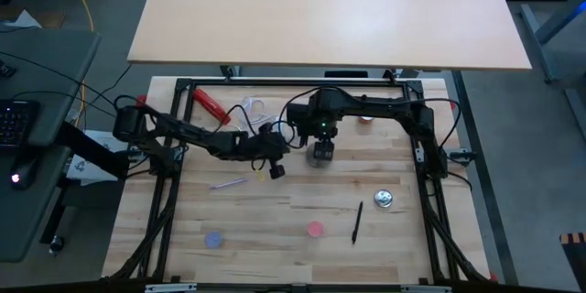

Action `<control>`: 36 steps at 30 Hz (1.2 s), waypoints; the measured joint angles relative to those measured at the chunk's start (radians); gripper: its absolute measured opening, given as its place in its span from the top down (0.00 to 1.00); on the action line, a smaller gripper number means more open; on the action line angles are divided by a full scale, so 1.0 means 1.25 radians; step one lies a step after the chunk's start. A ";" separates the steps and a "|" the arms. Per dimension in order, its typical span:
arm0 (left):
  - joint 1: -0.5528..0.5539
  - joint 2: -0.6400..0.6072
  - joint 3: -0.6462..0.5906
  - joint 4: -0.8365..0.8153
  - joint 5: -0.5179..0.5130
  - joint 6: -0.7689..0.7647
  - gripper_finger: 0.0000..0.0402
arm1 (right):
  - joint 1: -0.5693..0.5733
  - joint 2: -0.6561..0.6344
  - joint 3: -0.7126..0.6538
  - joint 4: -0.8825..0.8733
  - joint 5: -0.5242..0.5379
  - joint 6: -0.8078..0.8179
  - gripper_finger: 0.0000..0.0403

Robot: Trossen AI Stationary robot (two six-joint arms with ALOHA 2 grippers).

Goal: Screw lightbulb

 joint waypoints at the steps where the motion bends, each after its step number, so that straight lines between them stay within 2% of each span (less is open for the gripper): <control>1: 0.000 0.008 0.000 0.022 0.000 0.005 1.00 | -0.001 0.000 0.000 -0.002 -0.006 0.000 0.45; 6: 0.000 0.069 0.028 0.067 0.041 0.031 1.00 | -0.001 0.000 -0.001 0.031 -0.047 0.006 0.45; 13: 0.000 0.128 0.082 0.070 0.058 0.006 1.00 | 0.007 0.001 -0.001 0.074 -0.053 0.005 0.45; 31: 0.000 0.135 0.084 0.082 0.054 -0.002 1.00 | 0.012 0.001 -0.001 0.083 -0.066 -0.040 0.43; 36: 0.000 0.148 0.085 0.086 0.054 -0.004 1.00 | 0.012 0.001 -0.001 0.083 -0.117 -0.071 0.43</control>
